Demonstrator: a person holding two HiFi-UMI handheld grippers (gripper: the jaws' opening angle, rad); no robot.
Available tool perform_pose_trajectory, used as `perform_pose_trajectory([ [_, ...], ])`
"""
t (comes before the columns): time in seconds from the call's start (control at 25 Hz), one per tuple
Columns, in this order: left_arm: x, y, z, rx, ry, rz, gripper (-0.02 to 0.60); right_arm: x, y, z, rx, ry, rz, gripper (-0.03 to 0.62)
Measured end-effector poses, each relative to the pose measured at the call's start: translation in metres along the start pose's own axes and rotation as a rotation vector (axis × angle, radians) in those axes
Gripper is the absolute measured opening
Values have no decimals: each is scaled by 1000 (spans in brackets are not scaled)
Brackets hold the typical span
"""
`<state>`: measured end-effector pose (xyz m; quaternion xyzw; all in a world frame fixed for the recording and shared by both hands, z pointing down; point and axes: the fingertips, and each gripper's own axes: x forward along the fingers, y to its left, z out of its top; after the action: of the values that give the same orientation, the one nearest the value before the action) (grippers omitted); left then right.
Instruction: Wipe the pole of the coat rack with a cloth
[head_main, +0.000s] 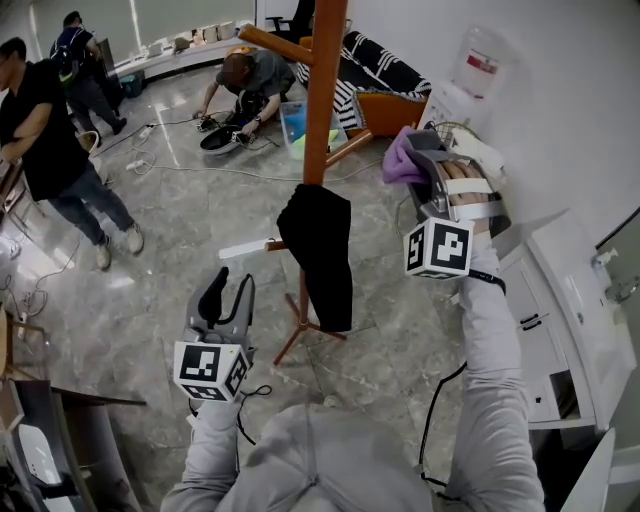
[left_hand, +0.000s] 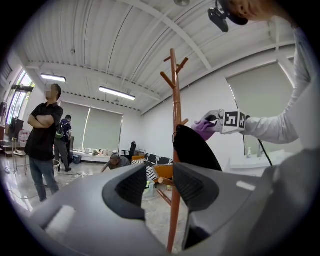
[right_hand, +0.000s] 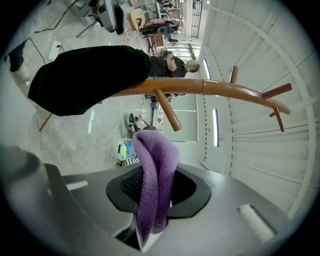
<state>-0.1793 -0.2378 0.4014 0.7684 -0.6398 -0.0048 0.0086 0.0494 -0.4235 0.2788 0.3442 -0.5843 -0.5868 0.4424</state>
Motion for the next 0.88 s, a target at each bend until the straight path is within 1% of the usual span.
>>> perform_pose_trajectory([
  [0.12,1,-2,0,2,3,-3,172,-4,8,-6,56,3,6,80],
  [0.28,2,-4,0,5,4,-5,172,-12,19,-16,206,2,3,80],
  [0.44,0,0,4,11,2,5,172,-24,29,-23,340,5,-25,80],
  [0.72,-2,4,8,19,-4,15,172,-52,44,-18,639,-42,-75,81],
  [0.88,-2,5,11,23,-11,16,172,-70,49,-15,864,-92,-107,81],
])
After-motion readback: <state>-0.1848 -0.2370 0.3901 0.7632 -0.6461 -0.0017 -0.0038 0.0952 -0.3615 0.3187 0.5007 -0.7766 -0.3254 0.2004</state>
